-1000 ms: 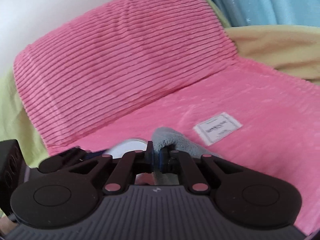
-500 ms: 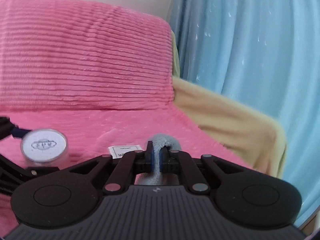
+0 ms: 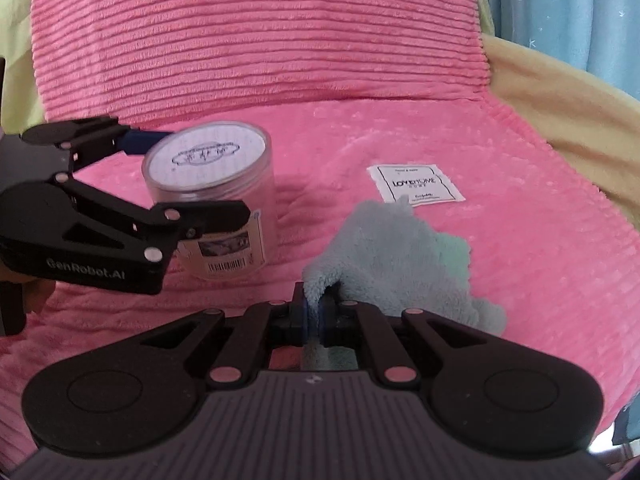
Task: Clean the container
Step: 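Lower the jar onto the cushion with the left tool while the right tool drops the cloth beside it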
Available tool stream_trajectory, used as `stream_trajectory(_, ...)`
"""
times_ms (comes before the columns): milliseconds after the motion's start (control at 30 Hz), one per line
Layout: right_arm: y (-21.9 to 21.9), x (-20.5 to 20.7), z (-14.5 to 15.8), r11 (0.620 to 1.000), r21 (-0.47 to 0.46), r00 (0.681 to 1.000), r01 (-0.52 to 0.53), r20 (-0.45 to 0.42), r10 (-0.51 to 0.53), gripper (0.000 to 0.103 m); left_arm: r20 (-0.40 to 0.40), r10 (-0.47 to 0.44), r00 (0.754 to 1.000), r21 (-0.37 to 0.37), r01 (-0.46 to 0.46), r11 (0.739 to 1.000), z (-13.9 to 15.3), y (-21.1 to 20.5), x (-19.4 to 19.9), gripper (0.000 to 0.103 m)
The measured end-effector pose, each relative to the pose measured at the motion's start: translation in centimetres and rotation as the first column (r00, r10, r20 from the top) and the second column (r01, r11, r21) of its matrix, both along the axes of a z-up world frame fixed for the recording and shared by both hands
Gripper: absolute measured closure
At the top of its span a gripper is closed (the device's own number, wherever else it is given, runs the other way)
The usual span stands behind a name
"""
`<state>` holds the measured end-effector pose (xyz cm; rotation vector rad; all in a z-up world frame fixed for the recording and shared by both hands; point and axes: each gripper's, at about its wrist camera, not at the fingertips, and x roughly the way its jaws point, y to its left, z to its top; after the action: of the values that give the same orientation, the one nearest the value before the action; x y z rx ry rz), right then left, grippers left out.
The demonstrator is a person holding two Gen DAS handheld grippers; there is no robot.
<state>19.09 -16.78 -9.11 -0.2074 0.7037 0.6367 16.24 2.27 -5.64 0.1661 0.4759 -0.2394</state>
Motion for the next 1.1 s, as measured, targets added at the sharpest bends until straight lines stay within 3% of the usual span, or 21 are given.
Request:
stream_trajectory(200, 1.8, -1.7, -0.4, 0.982, -0.188, 0.995, -0.023, 0.091, 0.041, 0.096, -0.004, 0.001, 1.000, 0.008, -0.001, 1.000, 0.1, -0.2, -0.2, 0.017)
stream_trajectory(333, 1.6, -2.4, 0.6, 0.979, -0.203, 0.994, -0.008, 0.101, 0.029, 0.093, -0.012, 0.001, 1.000, 0.011, -0.001, 1.000, 0.2, -0.2, -0.2, 0.016)
stream_trajectory(633, -0.7, -4.2, 2.0, 0.992, -0.110, 0.998, 0.061, 0.038, -0.057, 0.093, -0.023, 0.013, 1.000, 0.006, -0.013, 1.000, 0.9, -0.3, -1.0, 0.011)
stream_trajectory(767, -2.3, -5.8, 3.2, 0.996, -0.008, 0.995, 0.084, 0.048, -0.083, 0.093, -0.029, 0.016, 0.999, 0.002, -0.016, 1.000, 1.4, -0.4, -1.4, 0.010)
stream_trajectory(900, -4.2, -6.7, 4.3, 0.982, 0.104, 0.986, 0.154, 0.048, -0.160, 0.093, -0.020, 0.020, 1.000, -0.008, -0.021, 1.000, 2.2, -0.4, -2.1, 0.010)
stream_trajectory(1100, -5.7, -6.3, 4.5, 0.953, 0.149, 0.962, 0.264, 0.022, -0.271, 0.093, -0.019, 0.037, 0.999, -0.005, -0.037, 0.999, 2.9, -0.6, -3.0, 0.007)
